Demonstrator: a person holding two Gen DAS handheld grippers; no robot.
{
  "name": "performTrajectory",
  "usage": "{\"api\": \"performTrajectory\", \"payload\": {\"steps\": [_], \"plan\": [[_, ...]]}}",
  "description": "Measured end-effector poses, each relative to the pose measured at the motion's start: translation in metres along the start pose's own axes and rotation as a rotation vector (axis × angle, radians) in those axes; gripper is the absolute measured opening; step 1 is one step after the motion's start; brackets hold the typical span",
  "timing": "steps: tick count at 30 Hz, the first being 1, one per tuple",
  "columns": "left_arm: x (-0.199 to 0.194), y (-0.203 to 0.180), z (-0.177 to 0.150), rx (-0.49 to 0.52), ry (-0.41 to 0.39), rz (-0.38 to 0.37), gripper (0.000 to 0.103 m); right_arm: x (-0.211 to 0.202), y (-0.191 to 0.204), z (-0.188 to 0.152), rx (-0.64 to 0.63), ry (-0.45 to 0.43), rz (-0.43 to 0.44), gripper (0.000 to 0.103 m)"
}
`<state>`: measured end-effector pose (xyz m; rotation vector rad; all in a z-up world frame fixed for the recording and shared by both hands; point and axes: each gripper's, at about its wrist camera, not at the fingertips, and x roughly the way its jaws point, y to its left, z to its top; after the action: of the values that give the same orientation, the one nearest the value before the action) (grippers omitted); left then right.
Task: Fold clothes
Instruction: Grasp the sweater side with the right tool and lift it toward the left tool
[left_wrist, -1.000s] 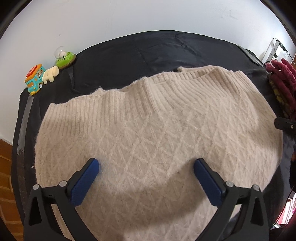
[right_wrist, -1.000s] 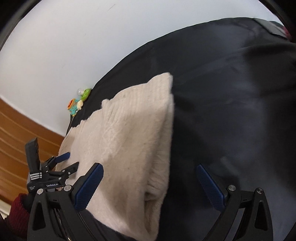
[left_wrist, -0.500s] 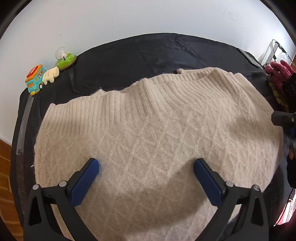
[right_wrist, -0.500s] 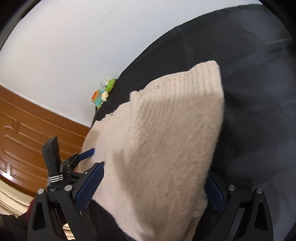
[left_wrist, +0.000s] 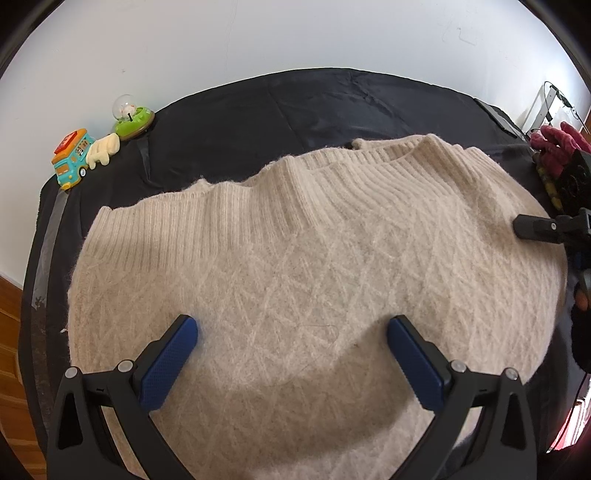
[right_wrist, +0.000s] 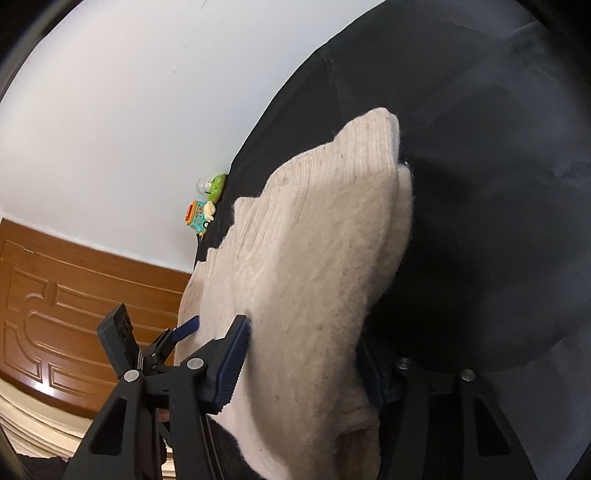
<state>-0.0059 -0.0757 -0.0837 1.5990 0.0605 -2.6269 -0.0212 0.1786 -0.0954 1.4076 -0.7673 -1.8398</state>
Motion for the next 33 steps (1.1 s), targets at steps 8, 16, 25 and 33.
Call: {"api": "performTrajectory", "payload": {"steps": [8,16,25,33], "plan": [[-0.006,0.002,0.004,-0.028,0.017,0.010,0.103,0.000,0.006,-0.002,0.012,-0.013,-0.046,0.049],[-0.001,-0.007,0.011,0.014,0.039,0.069,0.102,-0.016,0.024,-0.004,-0.006,-0.045,-0.055,0.046],[0.017,0.000,0.014,-0.004,0.075,0.054,0.103,-0.024,0.047,-0.002,-0.042,-0.062,-0.032,0.045],[0.009,0.003,0.013,-0.027,0.055,0.036,0.103,-0.026,0.063,-0.003,-0.053,-0.081,-0.071,0.044]]}}
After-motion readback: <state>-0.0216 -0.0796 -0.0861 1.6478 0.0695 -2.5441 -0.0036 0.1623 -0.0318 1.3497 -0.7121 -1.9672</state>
